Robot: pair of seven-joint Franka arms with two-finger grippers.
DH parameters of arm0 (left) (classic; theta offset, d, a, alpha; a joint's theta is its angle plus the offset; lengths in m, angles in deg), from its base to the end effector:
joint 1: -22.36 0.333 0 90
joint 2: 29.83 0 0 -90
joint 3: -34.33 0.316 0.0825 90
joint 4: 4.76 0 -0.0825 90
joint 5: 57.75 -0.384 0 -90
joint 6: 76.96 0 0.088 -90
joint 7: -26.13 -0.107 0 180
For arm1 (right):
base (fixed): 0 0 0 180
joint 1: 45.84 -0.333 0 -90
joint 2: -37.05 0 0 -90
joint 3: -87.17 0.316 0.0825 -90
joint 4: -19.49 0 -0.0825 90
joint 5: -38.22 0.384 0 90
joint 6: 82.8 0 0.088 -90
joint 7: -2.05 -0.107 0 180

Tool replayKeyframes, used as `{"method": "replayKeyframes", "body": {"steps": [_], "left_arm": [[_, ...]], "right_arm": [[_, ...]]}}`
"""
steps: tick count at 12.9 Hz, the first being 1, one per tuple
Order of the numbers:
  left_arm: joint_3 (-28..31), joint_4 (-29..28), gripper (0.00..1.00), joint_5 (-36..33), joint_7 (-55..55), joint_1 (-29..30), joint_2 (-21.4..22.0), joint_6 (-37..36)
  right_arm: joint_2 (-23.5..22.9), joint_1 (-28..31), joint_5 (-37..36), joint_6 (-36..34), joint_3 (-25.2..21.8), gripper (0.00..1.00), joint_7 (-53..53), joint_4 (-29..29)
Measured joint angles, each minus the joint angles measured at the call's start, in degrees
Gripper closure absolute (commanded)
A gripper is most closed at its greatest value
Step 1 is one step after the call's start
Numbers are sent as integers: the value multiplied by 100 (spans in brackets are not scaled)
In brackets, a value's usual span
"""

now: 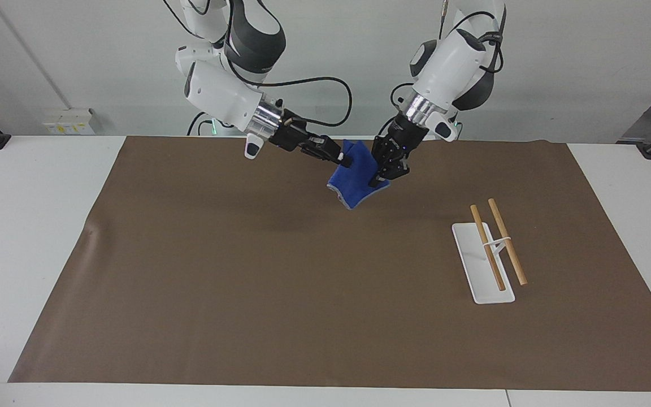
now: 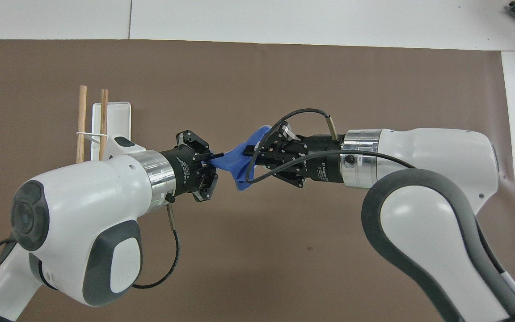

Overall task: Right arm passes towel to left arm to hang
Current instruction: 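Close the left gripper on the towel held by the right gripper, then open the right gripper and withdraw it from the towel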

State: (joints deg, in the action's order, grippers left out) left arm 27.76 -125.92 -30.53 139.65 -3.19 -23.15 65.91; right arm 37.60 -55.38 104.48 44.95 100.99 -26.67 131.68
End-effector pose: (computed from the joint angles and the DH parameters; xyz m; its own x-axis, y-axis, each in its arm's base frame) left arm 0.4720 -0.2957 0.5192 -0.0732 0.8448 -0.5300 0.9557 0.2113 0.2048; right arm 0.5284 0.2593 0.5233 0.7878 -0.4070 -0.4622 -0.6024 -0.3532 -0.7158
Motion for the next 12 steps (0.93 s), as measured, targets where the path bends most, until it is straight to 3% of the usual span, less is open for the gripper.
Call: {"method": "replayKeyframes", "body": {"steps": [3,5,7,9,12], "left_arm": [[-13,-37,100,-1,-357,-2,3,0],[-17,-38,100,-1,-817,-3,8,0],[-23,-38,100,-1,-1227,-16,14,3],[-42,-38,100,-1,-1613,-49,18,25],[-57,-38,100,-4,-2406,-69,18,46]], "right_arm": [[16,0,-65,0,0,63,0,0],[30,1,-155,0,-1,27,0,0],[69,13,-304,0,-6,18,-1,0],[125,27,-483,0,-31,0,-1,0],[244,207,-1184,-133,-43,0,-8,13]]}}
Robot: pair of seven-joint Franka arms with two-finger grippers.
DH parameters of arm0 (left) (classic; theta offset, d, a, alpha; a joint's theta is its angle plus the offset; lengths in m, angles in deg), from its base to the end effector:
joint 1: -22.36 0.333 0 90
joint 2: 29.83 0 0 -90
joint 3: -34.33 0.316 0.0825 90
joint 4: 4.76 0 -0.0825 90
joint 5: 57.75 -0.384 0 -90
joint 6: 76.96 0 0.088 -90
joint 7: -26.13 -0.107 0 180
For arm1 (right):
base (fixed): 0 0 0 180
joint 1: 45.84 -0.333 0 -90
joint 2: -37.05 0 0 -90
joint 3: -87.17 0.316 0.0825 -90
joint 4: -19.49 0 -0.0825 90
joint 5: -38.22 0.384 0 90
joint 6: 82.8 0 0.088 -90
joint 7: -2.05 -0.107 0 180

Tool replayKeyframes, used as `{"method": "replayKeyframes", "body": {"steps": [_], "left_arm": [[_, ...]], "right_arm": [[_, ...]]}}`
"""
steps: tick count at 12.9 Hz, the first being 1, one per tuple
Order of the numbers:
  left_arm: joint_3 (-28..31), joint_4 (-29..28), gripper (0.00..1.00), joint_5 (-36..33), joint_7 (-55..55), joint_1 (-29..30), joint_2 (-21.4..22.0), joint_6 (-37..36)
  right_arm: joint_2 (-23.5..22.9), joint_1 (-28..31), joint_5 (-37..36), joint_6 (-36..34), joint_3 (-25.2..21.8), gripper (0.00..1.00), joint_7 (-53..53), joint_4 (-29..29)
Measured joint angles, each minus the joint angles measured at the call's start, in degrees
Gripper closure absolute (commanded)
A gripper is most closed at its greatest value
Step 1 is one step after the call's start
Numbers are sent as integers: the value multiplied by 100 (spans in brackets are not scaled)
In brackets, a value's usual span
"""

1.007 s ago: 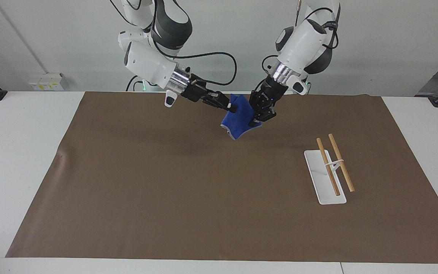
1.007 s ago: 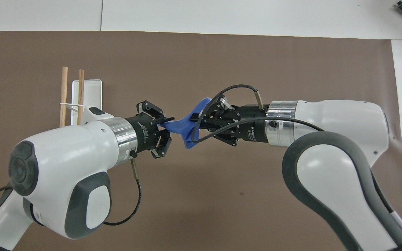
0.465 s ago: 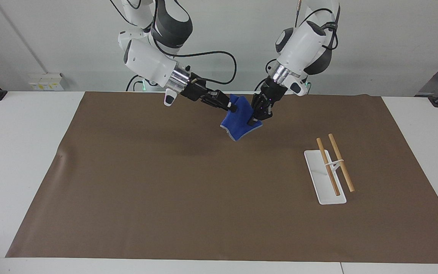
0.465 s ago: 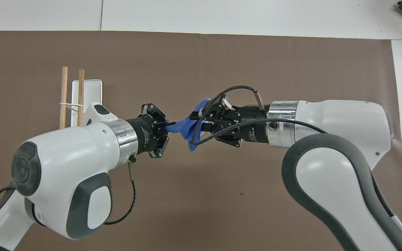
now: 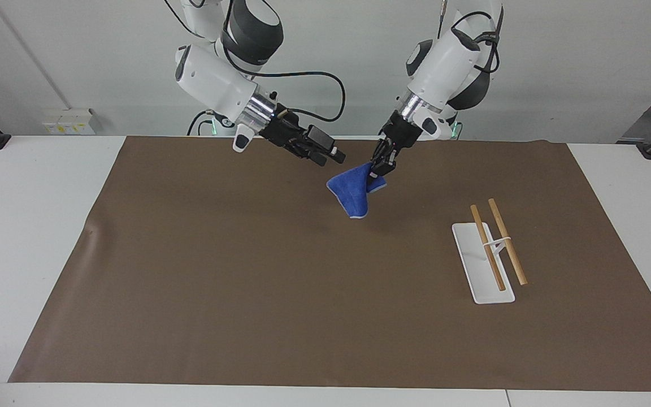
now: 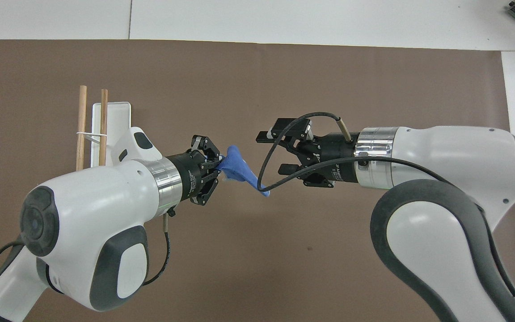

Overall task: Right arm passes towel to left arm to hang
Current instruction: 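Open the right gripper and withdraw it from the towel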

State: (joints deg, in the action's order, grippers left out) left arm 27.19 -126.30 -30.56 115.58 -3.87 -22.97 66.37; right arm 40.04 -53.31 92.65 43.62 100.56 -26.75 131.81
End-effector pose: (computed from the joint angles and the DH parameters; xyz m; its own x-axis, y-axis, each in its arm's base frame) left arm 0.4647 -0.3051 0.5184 0.3408 0.8518 -0.3979 0.8975 -0.1688 0.4074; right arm 0.5277 0.2330 0.5394 0.8455 -0.4349 -0.3100 -0.5132 -0.5009 -0.6970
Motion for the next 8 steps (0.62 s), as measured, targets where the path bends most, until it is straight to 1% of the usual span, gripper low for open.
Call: {"method": "replayKeyframes", "body": {"steps": [2,4,6,8], "left_arm": [[19,0,100,-2,-885,3,0,16],[68,0,100,-2,-1866,73,0,22],[96,0,100,-2,-2766,281,0,22],[103,0,100,-2,-3592,473,-1,22]], "right_arm": [[135,278,-923,-355,-5,0,-3,4],[352,647,-1914,-891,-15,0,-3,5],[542,1005,-2932,-1501,-28,0,-2,11],[619,1282,-3777,-1885,-35,0,49,18]]}}
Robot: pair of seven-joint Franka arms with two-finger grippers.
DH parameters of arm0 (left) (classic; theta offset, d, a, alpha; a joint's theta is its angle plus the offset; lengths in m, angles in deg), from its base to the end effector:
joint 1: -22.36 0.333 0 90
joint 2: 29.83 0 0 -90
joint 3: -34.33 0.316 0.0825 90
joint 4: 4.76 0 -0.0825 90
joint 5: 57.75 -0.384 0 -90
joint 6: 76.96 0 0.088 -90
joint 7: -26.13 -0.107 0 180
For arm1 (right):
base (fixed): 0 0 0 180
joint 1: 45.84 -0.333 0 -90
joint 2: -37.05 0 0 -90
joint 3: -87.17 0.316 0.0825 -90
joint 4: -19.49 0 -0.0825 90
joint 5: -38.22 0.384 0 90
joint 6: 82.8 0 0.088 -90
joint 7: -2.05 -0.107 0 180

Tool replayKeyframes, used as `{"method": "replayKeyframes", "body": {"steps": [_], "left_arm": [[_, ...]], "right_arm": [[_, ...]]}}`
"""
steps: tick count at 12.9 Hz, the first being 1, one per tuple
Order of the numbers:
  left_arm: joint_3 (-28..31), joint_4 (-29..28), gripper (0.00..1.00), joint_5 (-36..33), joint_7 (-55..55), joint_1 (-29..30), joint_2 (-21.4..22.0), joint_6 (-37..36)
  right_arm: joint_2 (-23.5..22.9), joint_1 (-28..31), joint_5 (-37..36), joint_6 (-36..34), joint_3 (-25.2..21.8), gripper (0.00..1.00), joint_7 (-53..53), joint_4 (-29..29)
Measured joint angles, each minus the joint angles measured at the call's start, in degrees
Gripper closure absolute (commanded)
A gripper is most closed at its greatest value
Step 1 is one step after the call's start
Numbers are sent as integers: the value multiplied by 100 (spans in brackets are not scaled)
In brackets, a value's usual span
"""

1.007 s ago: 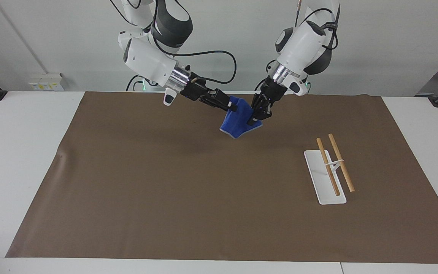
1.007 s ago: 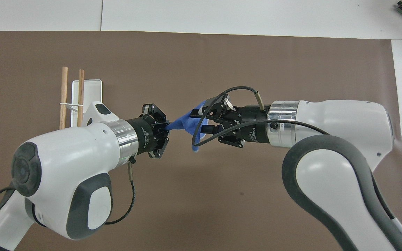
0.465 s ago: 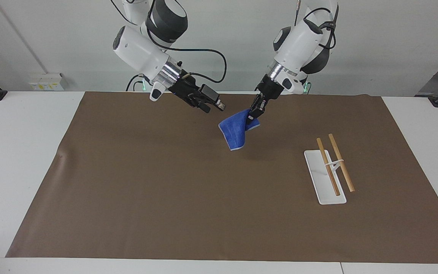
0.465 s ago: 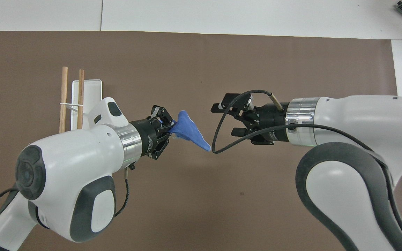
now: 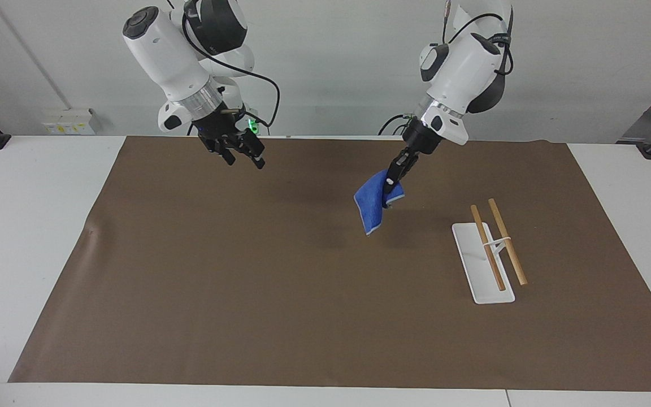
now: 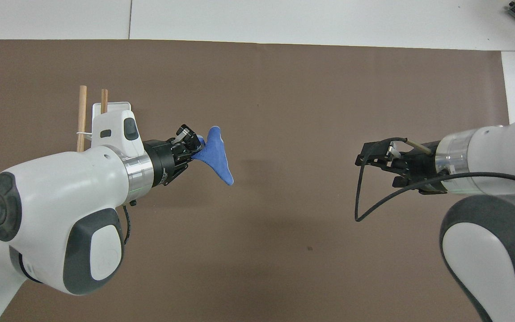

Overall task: Right arm passes towel to left arm to hang
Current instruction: 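Open the right gripper and withdraw it from the towel, then carry the towel with the left gripper over the dowel rack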

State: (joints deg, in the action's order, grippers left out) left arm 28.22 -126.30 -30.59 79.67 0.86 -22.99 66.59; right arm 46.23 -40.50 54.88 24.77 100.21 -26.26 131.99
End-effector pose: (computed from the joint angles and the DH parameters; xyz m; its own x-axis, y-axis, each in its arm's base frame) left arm 0.4934 -0.2565 0.5187 0.7385 0.6691 -0.0831 0.5875 -0.5782 0.5662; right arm 0.5126 0.0976 0.5498 0.9064 -0.4178 -0.0622 -0.4197 -0.8743 -0.2437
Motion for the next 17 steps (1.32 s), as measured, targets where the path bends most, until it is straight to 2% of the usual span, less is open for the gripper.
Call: {"method": "replayKeyframes", "body": {"steps": [3,6,12,17], "left_arm": [[12,6,100,0,-1122,279,0,10],[20,116,100,0,-2102,599,-31,42],[30,716,100,-1,-2887,765,-321,46],[47,720,100,-1,-2907,902,-408,44]], "right_arm": [[17,180,-653,-66,-2,0,643,-1],[21,210,-1116,-79,-5,0,826,-8],[15,289,-1590,-208,-5,0,905,-274],[-255,419,-1838,-958,-11,0,1294,-1156]]}}
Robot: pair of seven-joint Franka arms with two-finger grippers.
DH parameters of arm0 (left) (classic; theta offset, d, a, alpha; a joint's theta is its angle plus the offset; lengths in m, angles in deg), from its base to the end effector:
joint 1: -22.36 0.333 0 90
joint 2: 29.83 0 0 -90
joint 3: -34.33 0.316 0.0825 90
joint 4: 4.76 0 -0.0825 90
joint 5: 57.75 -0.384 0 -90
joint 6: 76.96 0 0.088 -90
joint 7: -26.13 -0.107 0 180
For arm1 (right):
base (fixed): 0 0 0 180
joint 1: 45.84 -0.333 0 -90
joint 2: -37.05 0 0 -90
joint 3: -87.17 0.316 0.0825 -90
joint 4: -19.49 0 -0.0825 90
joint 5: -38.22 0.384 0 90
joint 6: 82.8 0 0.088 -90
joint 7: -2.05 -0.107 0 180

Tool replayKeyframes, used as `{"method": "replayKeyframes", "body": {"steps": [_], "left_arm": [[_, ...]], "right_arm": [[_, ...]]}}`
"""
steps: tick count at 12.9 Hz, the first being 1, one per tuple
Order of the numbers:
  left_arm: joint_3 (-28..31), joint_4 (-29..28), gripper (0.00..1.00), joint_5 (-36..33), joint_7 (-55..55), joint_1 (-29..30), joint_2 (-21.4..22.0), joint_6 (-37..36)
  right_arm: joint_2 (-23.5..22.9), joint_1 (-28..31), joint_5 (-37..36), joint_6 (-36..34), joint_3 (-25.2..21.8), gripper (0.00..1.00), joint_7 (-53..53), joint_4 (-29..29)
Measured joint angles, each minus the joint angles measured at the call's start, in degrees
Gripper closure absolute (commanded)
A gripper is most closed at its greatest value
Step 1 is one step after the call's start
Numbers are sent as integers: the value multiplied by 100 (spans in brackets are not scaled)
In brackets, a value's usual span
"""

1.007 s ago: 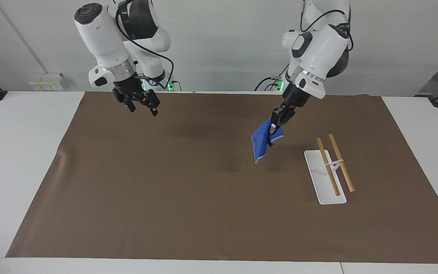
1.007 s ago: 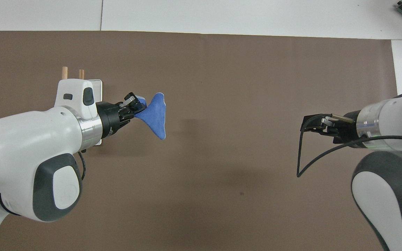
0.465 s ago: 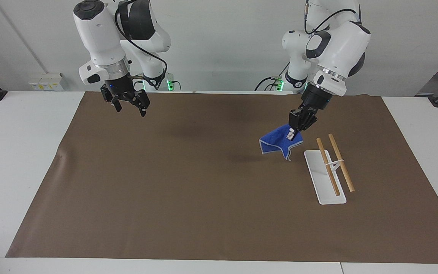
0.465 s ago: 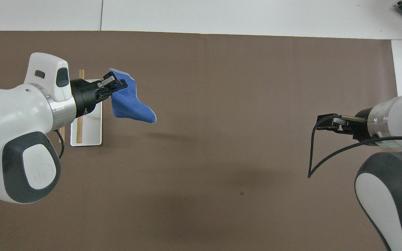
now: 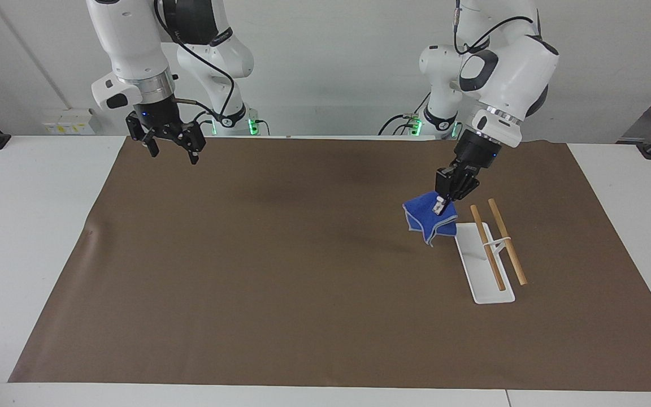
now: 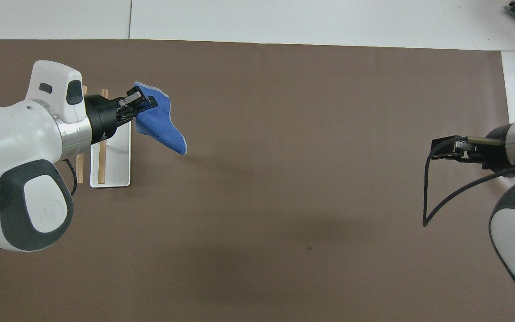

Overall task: Right arm passes towel to left arm to hang
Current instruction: 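Carry the towel with the left gripper over the dowel rack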

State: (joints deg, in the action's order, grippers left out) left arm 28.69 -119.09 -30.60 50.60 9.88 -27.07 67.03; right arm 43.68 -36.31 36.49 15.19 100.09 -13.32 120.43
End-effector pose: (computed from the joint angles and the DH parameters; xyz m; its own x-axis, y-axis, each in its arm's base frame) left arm 0.5578 -0.1795 0.5440 0.8546 0.4605 0.2399 0.2596 -0.7790 0.5708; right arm 0.5289 0.0348 0.6072 0.9764 -0.2031 0.0737 -0.2062 -0.9778 0.0377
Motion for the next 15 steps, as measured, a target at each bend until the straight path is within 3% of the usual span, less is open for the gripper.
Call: {"method": "replayKeyframes", "body": {"steps": [2,5,15], "left_arm": [[6,-77,100,0,0,183,-6,-3],[8,-367,100,0,-11,399,-39,-6],[16,-914,100,0,96,992,-113,129]], "right_arm": [[-109,-154,-58,-190,-132,0,13,-272],[-244,-685,-169,-336,-696,0,13,-541],[-483,-864,-168,-502,-1060,0,14,-955]]}}
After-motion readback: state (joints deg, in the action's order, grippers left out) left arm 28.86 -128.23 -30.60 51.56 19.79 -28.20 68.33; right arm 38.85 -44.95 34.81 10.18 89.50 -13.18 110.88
